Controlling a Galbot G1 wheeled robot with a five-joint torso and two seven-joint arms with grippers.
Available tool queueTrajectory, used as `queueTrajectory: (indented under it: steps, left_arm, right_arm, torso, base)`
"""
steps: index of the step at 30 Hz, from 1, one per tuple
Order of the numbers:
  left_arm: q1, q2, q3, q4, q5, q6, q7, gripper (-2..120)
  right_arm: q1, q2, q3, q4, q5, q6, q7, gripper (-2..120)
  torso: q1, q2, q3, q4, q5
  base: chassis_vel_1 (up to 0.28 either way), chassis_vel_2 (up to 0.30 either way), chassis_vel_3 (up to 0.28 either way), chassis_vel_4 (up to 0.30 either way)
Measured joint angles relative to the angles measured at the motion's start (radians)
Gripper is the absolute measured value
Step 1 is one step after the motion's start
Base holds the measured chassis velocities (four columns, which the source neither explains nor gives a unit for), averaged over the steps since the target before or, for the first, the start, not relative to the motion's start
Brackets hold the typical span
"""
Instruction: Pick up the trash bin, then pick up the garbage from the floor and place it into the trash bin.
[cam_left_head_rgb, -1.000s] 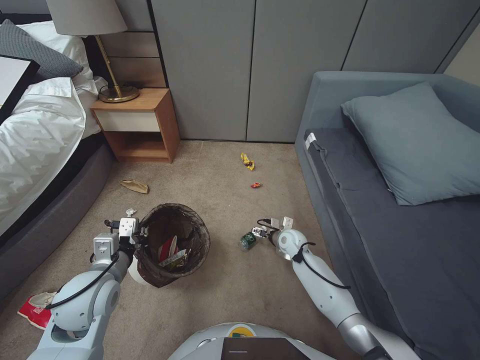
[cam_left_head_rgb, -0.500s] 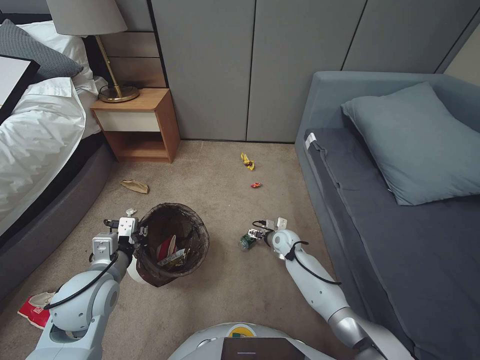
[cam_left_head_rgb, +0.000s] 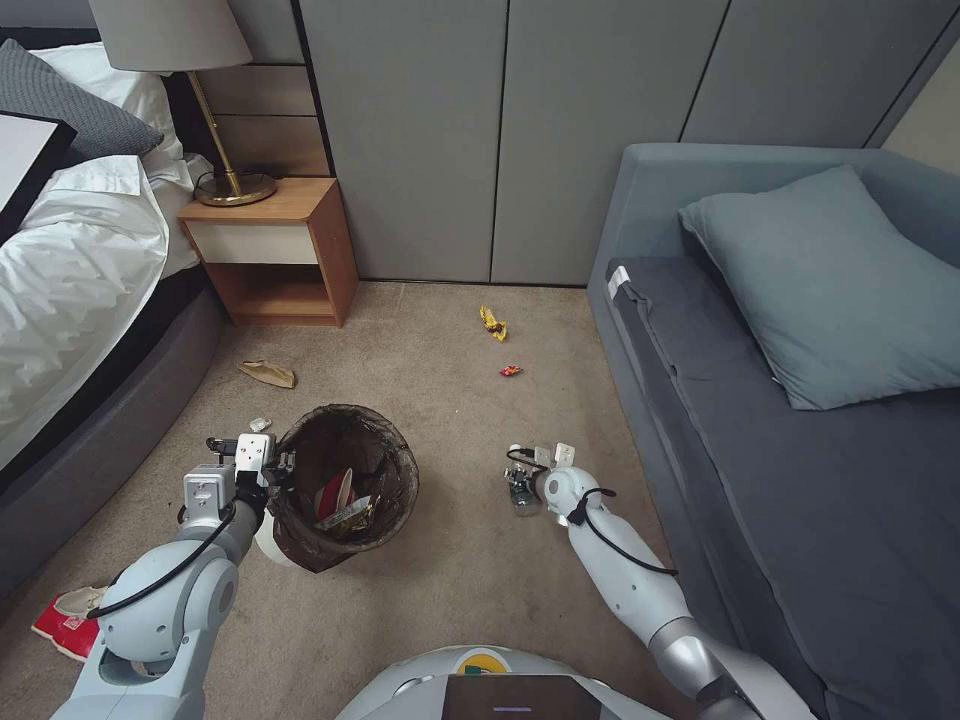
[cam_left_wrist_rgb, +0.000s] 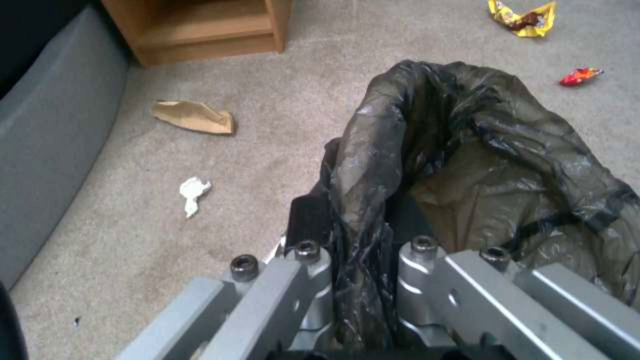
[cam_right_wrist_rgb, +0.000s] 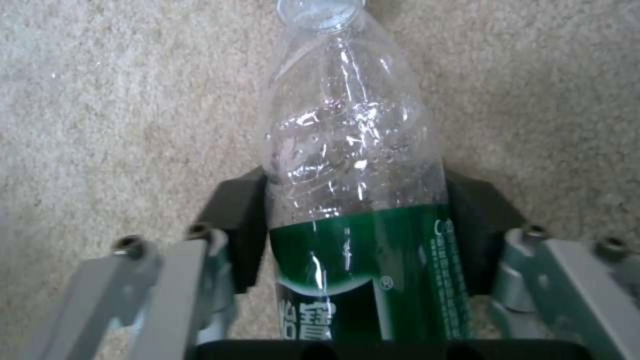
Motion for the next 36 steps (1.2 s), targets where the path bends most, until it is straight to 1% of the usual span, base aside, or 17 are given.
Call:
queueTrajectory:
  steps: [1,3,4,7,13,15,16,19,20,21,22,25,26,28,30,31,36]
  left_arm:
    - [0.0,0.0,0.0,0.0,0.0,0.0,0.0,7]
    - [0.001,-0.002,0.0,0.0,0.0,-0.001,0.001,7]
    - [0.001,-0.002,0.0,0.0,0.0,-0.001,0.001,7]
    - [0.002,-0.003,0.0,0.001,0.001,-0.004,0.004,7]
    - [0.002,-0.002,-0.001,0.002,0.002,-0.004,0.005,7]
    - [0.001,-0.001,-0.001,0.002,0.001,-0.004,0.005,7]
    - [0.001,-0.001,-0.001,0.002,0.001,-0.004,0.005,7]
    - [0.0,0.0,0.001,0.002,0.001,-0.004,0.005,7]
    - [0.0,0.0,0.001,0.002,0.001,-0.004,0.005,7]
    - [0.0,0.0,0.002,0.002,0.001,-0.004,0.005,7]
    - [0.0,0.0,0.002,0.002,0.001,-0.004,0.005,7]
    - [-0.002,0.003,0.002,0.002,0.001,-0.003,0.005,7]
    - [-0.002,0.003,0.002,0.002,0.001,-0.003,0.005,7]
    - [-0.003,0.004,0.004,0.002,0.0,-0.002,0.004,7]
    - [-0.003,0.004,0.004,0.001,0.0,-0.002,0.004,7]
    - [-0.004,0.004,0.005,0.0,0.0,0.0,0.003,7]
    - [-0.006,0.005,0.006,0.0,0.0,0.001,0.003,7]
  right_arm:
    - [0.0,0.0,0.0,0.0,0.0,0.0,0.0,51]
    - [0.001,0.0,0.0,0.0,-0.001,0.001,-0.002,41]
    - [0.001,0.0,0.0,0.0,-0.001,0.001,-0.002,41]
    - [-0.006,-0.003,-0.001,0.013,0.0,0.001,-0.001,33]
    - [-0.039,-0.025,0.001,0.081,0.024,-0.008,0.019,30]
    - [-0.062,-0.051,0.003,0.15,0.047,-0.016,0.029,30]
    - [-0.062,-0.051,0.003,0.15,0.047,-0.016,0.029,30]
    - [-0.1,-0.107,0.008,0.283,0.086,-0.025,0.042,30]
    - [-0.1,-0.107,0.008,0.283,0.086,-0.025,0.042,30]
    - [-0.12,-0.139,0.017,0.348,0.106,-0.031,0.049,30]
    - [-0.12,-0.139,0.017,0.348,0.106,-0.031,0.049,30]
    - [-0.161,-0.22,0.039,0.482,0.141,-0.039,0.054,30]
    - [-0.161,-0.22,0.039,0.482,0.141,-0.039,0.054,30]
    - [-0.189,-0.291,0.055,0.586,0.149,-0.038,0.039,30]
    - [-0.197,-0.312,0.059,0.617,0.152,-0.037,0.031,30]
    - [-0.216,-0.354,0.072,0.695,0.16,-0.035,0.018,30]
    - [-0.238,-0.4,0.088,0.791,0.178,-0.034,0.01,30]
  torso:
    - [0.0,0.0,0.0,0.0,0.0]
    - [0.0,0.0,0.0,0.0008,0.001]
    - [0.0,0.0,0.0,0.0008,0.001]
    - [0.0,0.0,0.0,0.0013,0.0012]
    - [0.0,0.0,0.0,0.0004,0.0007]
    - [0.0,0.0,0.0,0.0005,0.0007]
    - [0.0,0.0,0.0,0.0005,0.0007]
    - [0.0,0.0,0.0,0.0004,0.0006]
    - [0.0,0.0,0.0,0.0004,0.0006]
    - [0.0,0.0,0.0,0.0005,0.0005]
    - [0.0,0.0,0.0,0.0005,0.0005]
    - [0.0,0.0,0.0,0.0006,0.0008]
    - [0.0,0.0,0.0,0.0006,0.0008]
    - [0.0,0.0,0.0,0.0004,0.0006]
    - [0.0,0.0,0.0,0.0002,0.0005]
    - [0.0,0.0,0.0,0.0,0.0004]
    - [0.0,0.0,0.0,0.0005,0.0007]
  base:
    - [0.0,0.0,0.0,0.0]
    - [0.0,0.0,0.0,0.0]
    - [0.0,0.0,0.0,0.0]
    - [0.0,0.0,0.0,0.0]
    - [0.0,0.0,0.0,0.0]
    - [0.0,0.0,0.0,0.0]
    - [0.0,0.0,0.0,0.0]
    - [0.0,0.0,0.0,0.0]
    - [0.0,0.0,0.0,0.0]
    - [0.0,0.0,0.0,0.0]
    - [0.0,0.0,0.0,0.0]
    - [0.0,0.0,0.0,0.0]
    - [0.0,0.0,0.0,0.0]
    - [0.0,0.0,0.0,0.0]
    - [0.0,0.0,0.0,0.0]
    - [0.0,0.0,0.0,0.0]
    - [0.0,0.0,0.0,0.0]
